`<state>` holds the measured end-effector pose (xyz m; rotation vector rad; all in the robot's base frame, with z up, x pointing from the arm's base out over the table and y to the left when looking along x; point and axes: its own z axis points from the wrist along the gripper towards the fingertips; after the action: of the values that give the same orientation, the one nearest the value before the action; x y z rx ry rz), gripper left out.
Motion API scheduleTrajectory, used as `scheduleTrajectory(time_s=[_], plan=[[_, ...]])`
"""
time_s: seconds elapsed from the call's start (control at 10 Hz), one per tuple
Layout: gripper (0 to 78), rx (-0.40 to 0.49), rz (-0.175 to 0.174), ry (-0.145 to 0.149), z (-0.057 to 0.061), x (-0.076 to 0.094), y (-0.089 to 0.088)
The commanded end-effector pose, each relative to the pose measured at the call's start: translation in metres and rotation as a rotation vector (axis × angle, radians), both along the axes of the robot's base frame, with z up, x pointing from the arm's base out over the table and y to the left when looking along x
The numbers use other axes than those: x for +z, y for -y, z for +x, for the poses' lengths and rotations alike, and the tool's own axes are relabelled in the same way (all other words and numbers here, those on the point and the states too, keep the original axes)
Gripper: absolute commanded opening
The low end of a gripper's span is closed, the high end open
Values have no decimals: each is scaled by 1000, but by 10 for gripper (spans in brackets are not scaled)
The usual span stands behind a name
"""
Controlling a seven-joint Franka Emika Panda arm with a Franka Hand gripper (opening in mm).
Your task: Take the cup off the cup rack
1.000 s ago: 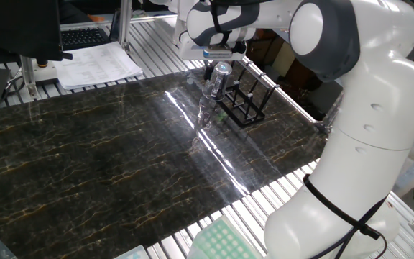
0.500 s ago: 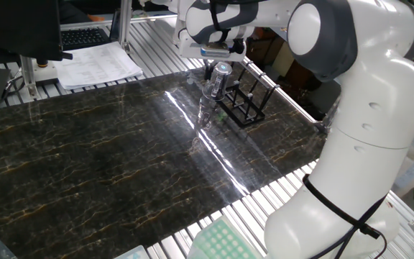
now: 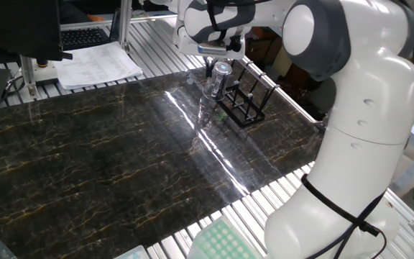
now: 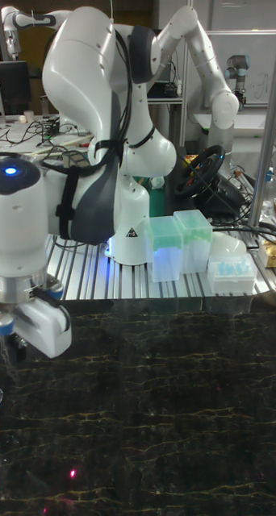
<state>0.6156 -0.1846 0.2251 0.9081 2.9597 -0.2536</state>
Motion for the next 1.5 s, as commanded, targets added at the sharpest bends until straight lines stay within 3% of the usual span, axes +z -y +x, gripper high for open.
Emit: scheduleTrajectory(time_s=[0.1, 0.5, 0.8, 1.5], plan=[[0, -8, -4, 7, 11, 0, 19], [0, 32, 27, 0, 15, 4, 45], [0, 48, -5, 22, 20, 6, 56], [0, 83, -9, 26, 33, 14, 75]])
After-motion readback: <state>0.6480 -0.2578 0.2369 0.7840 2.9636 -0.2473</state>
